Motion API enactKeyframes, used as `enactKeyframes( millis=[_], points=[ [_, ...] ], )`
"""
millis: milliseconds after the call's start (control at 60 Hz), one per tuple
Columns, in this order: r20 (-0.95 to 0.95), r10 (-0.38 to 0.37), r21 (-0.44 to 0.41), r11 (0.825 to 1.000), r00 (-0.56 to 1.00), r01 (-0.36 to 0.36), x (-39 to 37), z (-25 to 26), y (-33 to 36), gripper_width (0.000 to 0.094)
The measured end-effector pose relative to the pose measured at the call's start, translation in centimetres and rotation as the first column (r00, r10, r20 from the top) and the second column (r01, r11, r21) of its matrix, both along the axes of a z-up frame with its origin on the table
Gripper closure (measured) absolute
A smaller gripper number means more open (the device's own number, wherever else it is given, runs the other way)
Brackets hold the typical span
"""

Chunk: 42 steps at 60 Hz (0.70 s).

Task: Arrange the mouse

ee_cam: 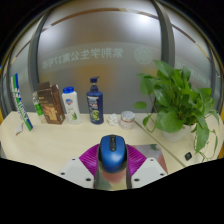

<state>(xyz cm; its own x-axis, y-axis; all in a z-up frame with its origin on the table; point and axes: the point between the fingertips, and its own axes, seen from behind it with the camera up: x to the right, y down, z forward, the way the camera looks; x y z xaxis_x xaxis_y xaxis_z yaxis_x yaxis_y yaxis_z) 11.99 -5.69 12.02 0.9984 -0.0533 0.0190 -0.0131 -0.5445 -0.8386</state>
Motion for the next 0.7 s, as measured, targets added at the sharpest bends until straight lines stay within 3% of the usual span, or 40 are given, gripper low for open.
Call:
enactKeyframes(
  millis=[117, 183, 317, 383, 417, 450, 467, 500, 567, 700],
  points=[
    [-0.031, -0.043, -0.117, 0.992, 0.999, 0.039, 6.4, -7.4, -0.9, 0.0571],
    [-0.029, -0.024, -0.155, 0.988, 0.999, 0.019, 7.7, -10.1, -1.0, 0.0560],
    [-0.063, -0.003, -0.213, 0.977, 0.998, -0.010, 7.9, -13.0, -1.7, 0.0448],
    [-0.059, -0.008, -0.207, 0.978, 0.998, -0.005, 8.0, -12.7, -1.7, 0.0386],
    [-0.041, -0.001, -0.201, 0.980, 0.999, -0.007, 7.9, -12.4, -1.8, 0.0274],
    [-0.024, 0.013, -0.198, 0.980, 1.000, -0.017, 7.8, -12.0, -2.0, 0.0096],
    [-0.016, 0.017, -0.194, 0.981, 1.000, -0.020, 7.8, -11.8, -2.1, 0.0071],
    [-0.007, 0.025, -0.190, 0.981, 1.000, -0.026, 7.7, -11.1, -2.4, 0.0119],
    [-0.004, 0.026, -0.180, 0.983, 1.000, -0.026, 7.3, -9.8, -3.4, 0.0073],
    [0.011, 0.001, -0.167, 0.986, 1.000, 0.001, 6.9, -6.7, -6.3, 0.0076]
  ],
)
